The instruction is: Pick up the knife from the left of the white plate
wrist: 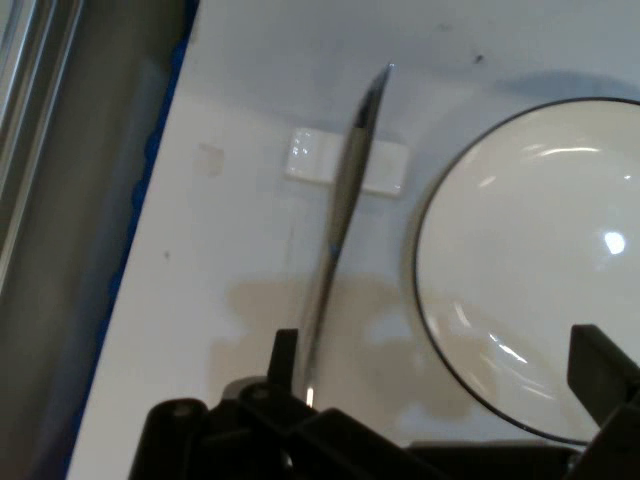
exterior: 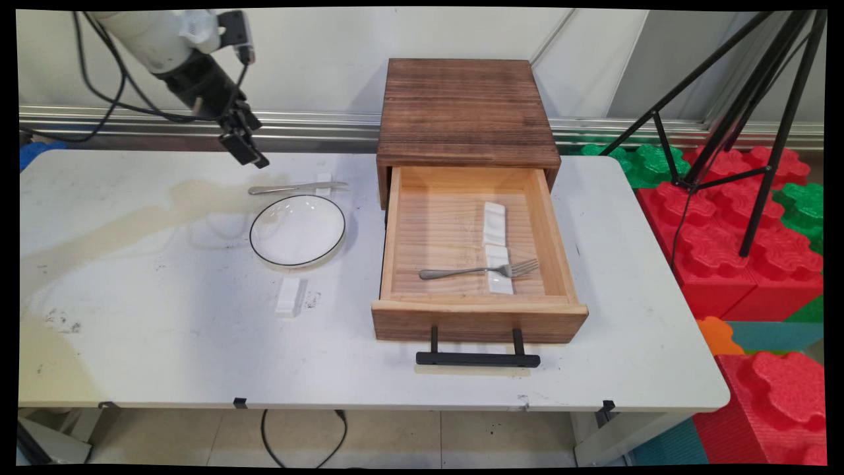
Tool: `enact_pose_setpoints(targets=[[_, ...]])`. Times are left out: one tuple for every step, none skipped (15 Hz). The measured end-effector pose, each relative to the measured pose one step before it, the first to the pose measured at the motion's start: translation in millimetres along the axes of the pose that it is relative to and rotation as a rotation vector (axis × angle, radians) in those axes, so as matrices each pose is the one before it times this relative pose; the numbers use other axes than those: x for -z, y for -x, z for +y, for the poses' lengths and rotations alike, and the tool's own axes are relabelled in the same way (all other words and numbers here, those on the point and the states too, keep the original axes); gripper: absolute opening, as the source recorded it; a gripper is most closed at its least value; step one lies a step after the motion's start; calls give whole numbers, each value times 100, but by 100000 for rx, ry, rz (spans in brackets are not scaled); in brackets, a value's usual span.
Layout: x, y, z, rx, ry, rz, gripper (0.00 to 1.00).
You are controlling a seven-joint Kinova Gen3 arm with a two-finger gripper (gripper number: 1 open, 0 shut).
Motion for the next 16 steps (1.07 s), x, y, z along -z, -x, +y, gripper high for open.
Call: enact_pose_setpoints(targets=[[-973,-398,-738,-1089,72,-910,100],[-827,-264,-605,-932,123,-1117,100],[-574,-186,-392,-621,174,-801,100],[-881,-319,-566,-1124,374,-1085,100],[-1002,-350,-615,-1267,518,-1167,100],[-1012,-363,-586,-1262,569,-1061,100],[-883,-333,-508,-1064,469,-845,100],[-1112,-397,-649,-1305,550,-1072,100],[-820,-328,-485,-1037,426,-788,100],[-773,-251,-508,-816,302,-818,100],[-839,-240,-567,-862,300,-939,100],[-787,-199,-542,-809,273,-910,100],[-657,-112,-386,-665,585,-731,100],[-727,-115,-391,-731,801,-857,100],[-711,-107,-298,-641,1049,-801,100],[-586,-61,-211,-543,949,-672,100]])
